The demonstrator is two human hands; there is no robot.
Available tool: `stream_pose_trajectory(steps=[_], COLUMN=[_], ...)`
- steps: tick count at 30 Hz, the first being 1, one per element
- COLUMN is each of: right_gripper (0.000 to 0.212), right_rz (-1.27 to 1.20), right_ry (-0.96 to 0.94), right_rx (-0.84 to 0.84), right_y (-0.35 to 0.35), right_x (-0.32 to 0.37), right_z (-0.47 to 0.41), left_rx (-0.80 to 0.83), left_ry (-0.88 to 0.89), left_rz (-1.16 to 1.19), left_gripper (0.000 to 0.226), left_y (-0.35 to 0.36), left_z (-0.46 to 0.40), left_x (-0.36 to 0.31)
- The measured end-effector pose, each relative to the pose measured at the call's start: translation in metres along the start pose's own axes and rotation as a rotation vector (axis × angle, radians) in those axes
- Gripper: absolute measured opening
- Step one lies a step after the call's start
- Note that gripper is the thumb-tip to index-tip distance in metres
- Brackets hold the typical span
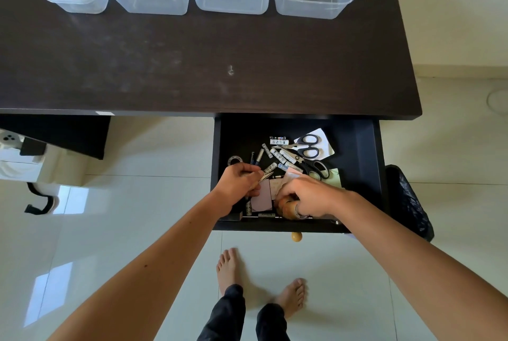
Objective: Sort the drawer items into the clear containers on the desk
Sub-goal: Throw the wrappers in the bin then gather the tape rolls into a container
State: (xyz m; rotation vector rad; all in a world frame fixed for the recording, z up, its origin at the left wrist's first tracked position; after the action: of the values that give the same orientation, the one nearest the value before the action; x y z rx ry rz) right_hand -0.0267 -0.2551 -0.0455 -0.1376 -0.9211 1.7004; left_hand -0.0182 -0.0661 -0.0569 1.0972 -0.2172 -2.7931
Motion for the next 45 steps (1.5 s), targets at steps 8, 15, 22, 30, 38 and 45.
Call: stream_pose_trajectory(steps=[8,15,22,30,38,45], right_gripper=[0.065,0.049,0.036,0.058,0.055,0.052], right_rz=[0.034,0.101,0.215,0.053,-0.228,-0.4], right_ry=[-0.057,-0.124,-0.112,-0.021,0.026,0.059], right_rx=[0.079,0.031,0.068,0.051,-0.033,-0.108], right_y=[0.001,0.009,0.001,0.004,0.007,0.009], right_x=[0.003,0.001,0.0,-0.022,-0.027,-0.025], right_z=[0.001,0.007,0.006,0.013,0.021,0.023], left_rx=[-0.003,-0.008,-0.014,-0.025,-0.02,-0.19], left_ry=[0.004,-0.005,-0.011,-0.015,0.015,0.191], left_rz=[-0.007,-0.002,-0.014,-0.029,-0.191,-0.531], left_gripper=[0.026,0.025,0.027,0.025,0.015,0.024], left_y=[0.0,0.002,0.002,0.004,0.004,0.006], left_z=[-0.001,-0.001,0.001,0.004,0.005,0.005], left_x=[0.0,0.0,-0.002,-0.006,-0.011,-0.039])
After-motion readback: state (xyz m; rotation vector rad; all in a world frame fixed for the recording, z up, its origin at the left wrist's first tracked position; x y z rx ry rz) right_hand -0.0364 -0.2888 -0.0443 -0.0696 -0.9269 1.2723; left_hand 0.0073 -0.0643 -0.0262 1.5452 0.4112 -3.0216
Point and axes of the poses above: each hand's wrist, its own z-axis away from the middle knuckle, its own y-axis out of the palm, x = y × z, the point moved 5 cm from there along -z, towards the middle knuckle, and after that the axes turned 15 degrees about z, right-handed, at the moved point
